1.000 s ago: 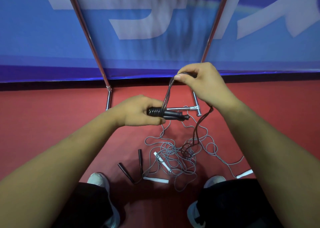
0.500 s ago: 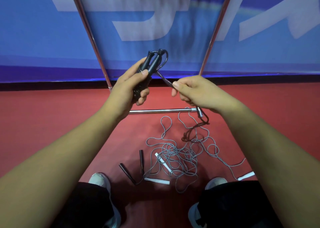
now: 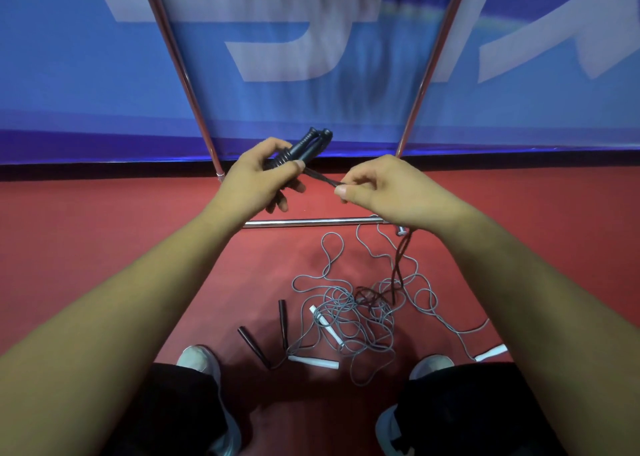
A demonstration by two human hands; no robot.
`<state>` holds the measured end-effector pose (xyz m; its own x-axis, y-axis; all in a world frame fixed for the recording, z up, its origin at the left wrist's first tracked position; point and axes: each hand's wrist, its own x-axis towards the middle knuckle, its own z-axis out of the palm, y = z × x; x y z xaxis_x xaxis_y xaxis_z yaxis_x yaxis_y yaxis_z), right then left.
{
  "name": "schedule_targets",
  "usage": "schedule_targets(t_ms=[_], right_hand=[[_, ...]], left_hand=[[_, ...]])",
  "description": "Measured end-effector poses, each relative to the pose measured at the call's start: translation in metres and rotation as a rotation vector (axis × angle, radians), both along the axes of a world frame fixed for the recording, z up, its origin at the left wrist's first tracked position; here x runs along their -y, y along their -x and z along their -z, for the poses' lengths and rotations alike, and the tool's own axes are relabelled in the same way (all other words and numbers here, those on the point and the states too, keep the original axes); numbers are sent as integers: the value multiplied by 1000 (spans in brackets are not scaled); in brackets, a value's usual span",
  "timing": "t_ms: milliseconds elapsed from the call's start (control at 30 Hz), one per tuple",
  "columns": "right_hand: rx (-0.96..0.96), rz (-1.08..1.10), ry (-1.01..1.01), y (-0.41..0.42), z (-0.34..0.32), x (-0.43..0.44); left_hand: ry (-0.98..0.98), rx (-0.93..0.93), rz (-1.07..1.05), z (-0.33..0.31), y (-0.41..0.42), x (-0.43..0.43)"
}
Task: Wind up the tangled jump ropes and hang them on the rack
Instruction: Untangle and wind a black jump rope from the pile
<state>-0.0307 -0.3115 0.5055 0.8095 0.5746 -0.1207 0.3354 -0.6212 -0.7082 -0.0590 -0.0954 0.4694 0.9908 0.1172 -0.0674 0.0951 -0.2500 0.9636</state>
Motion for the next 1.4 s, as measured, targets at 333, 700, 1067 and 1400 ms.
schedule_targets(t_ms=[333,700,1067,1400], right_hand=[[193,-39,92,3,2,-9],[163,105,-103,-5,-4,-2],[-102,17,-174,-21,18,14],[-193,114,-191,-17,12,12]], left_hand=[[-933,62,301,8,0,4],[-616,115,586,-1,14,12],[119,94,382,-8,17,7],[253,74,146,-8,7,3]])
